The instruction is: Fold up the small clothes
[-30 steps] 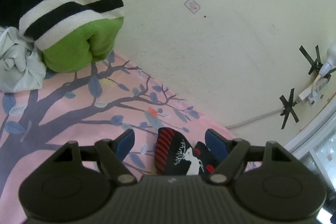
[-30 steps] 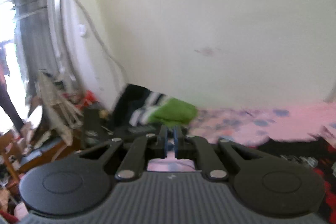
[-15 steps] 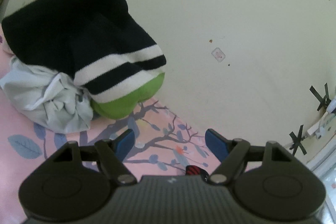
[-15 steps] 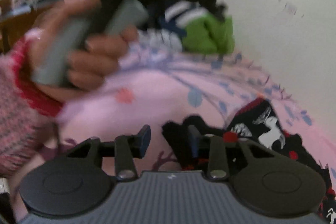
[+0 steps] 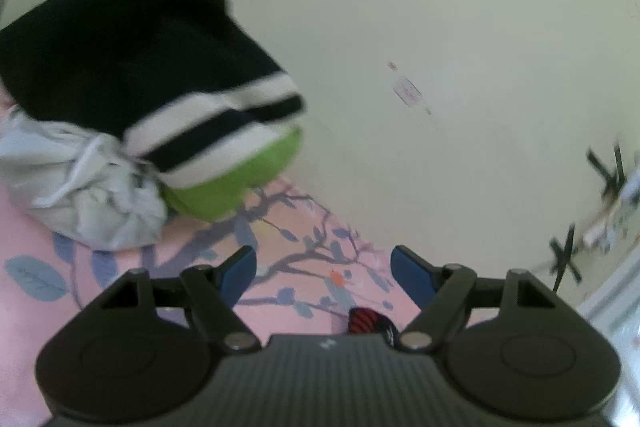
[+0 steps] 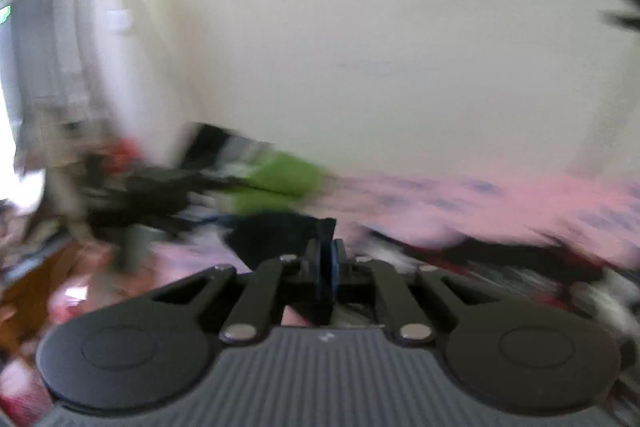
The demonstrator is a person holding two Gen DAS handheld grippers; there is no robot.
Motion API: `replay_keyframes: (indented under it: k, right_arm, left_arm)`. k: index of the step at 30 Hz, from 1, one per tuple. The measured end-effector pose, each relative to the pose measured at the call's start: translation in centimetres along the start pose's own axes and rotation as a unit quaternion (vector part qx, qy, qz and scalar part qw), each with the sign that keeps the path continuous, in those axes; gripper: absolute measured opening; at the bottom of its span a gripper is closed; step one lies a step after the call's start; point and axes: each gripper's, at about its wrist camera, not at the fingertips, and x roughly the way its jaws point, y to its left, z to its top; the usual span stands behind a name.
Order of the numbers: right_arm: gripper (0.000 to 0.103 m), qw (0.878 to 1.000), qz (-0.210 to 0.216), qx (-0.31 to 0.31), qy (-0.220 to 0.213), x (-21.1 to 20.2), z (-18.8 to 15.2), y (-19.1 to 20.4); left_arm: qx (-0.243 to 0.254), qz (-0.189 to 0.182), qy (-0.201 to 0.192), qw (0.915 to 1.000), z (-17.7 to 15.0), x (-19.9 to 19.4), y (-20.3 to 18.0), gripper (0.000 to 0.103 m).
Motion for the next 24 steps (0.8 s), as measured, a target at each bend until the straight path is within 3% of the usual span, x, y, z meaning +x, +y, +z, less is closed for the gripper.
replay_keyframes:
  k: [1,2,4,9,13,15,17,18,19,20,22,23,24]
  right_arm:
    - [0.004,0.999,-0.047,0.014,0.012,-0.6,-1.3,-1.6]
    - [0.034,0.996,-0.082,0.027,0.025,-1.2,-2.8,-3.0]
    - [0.057,0.991,-0.118,0.043,0.040,-2.4,-4.7,-4.7]
    - [0.050,0.989,-0.128,0.071,-0.026,-7.0,-5.8,-6.8]
    - [0.031,0.992,-0.087,0.082,-0.037,-6.5,-4.9,-7.9]
    - [0.030,0.994,-0.052,0.090,-0.018,-5.1,-4.4,-8.3]
    - [0.026,0.995,-0.022,0.096,0.021,-2.7,-4.9,-8.4]
    - [0.024,0.993,-0.029,0.100,0.050,-1.1,-5.4,-8.8]
    - [0.008,0.990,-0.047,0.106,0.079,0.5,-6.0,-9.3]
    - [0.000,0.991,-0.054,0.105,0.057,0.6,-6.3,-9.6]
    - [0.002,0.987,-0.057,0.130,0.073,0.2,-5.9,-10.1]
    - [0.021,0.986,-0.055,0.142,0.069,-0.8,-5.7,-10.1]
    - [0.030,0.988,-0.052,0.137,0.053,-2.2,-5.5,-10.0]
  left_arm:
    - [0.020,-0.006,0.009,0.9997,-0.4,0.4,-0.8,0.076]
    - [0.037,-0.013,0.018,0.9991,-0.7,0.8,-1.6,0.076]
    - [0.076,-0.032,0.047,0.9955,-2.1,2.0,-3.4,0.076]
    - [0.135,-0.073,0.118,0.9810,-5.9,3.5,-9.0,0.076]
    - [0.192,-0.105,0.138,0.9659,-8.8,2.9,-13.6,0.067]
    - [0.225,-0.105,0.157,0.9560,-10.3,3.2,-15.0,0.039]
    - [0.249,-0.086,0.182,0.9473,-11.7,4.0,-15.5,0.019]
    - [0.259,-0.062,0.196,0.9439,-12.4,4.7,-15.4,0.012]
    - [0.277,-0.028,0.203,0.9389,-13.2,5.6,-15.2,0.008]
    - [0.295,-0.020,0.190,0.9361,-13.8,5.7,-15.1,0.006]
    - [0.299,-0.014,0.194,0.9342,-13.6,5.6,-15.2,0.006]
    - [0.293,-0.006,0.201,0.9347,-13.3,5.2,-15.4,0.006]
    - [0.289,-0.002,0.203,0.9356,-12.9,4.3,-15.7,0.007]
